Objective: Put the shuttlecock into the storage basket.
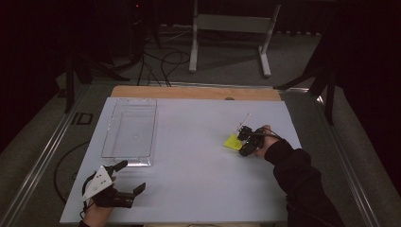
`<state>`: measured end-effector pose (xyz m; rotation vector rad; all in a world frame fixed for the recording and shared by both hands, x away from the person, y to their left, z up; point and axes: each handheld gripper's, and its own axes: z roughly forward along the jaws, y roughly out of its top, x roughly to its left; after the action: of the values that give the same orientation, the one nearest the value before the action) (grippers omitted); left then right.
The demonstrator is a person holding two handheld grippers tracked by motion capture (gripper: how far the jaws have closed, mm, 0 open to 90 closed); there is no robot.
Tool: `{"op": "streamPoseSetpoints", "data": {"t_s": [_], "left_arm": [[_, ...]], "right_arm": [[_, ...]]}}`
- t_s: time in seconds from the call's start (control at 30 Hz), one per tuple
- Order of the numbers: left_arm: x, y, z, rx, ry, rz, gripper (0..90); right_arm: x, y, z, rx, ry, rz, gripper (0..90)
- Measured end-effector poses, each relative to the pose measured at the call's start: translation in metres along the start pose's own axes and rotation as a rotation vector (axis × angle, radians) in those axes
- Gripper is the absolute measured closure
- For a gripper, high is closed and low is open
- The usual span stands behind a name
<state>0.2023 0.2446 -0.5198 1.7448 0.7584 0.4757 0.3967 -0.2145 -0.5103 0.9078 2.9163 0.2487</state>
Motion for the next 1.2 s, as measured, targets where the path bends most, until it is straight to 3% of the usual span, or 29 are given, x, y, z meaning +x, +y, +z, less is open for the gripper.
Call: {"op": "streamPoseSetpoints", "data": {"t_s": [0.2, 0.37, 0.53, 0.87, 1.2], "left_arm": [[0.000, 0.000, 0.000, 0.001, -0.002, 0.001, 0.5], [0.000, 0.000, 0.000, 0.002, -0.002, 0.002, 0.4], [0.000, 0.000, 0.000, 0.003, -0.002, 0.001, 0.5], [0.000, 0.000, 0.001, 0.010, 0.000, 0.002, 0.4], [0.000, 0.000, 0.002, 0.026, -0.005, -0.002, 0.5]], "right_arm": [[-0.001, 0.003, 0.003, 0.016, 0.018, -0.001, 64.2], [0.000, 0.004, 0.002, 0.026, 0.025, -0.035, 65.5], [0.000, 0.004, -0.001, 0.040, 0.062, -0.026, 65.8], [0.008, -0.001, -0.008, 0.028, 0.078, -0.167, 65.9], [0.020, -0.006, -0.017, 0.019, 0.094, -0.229, 65.9]]}}
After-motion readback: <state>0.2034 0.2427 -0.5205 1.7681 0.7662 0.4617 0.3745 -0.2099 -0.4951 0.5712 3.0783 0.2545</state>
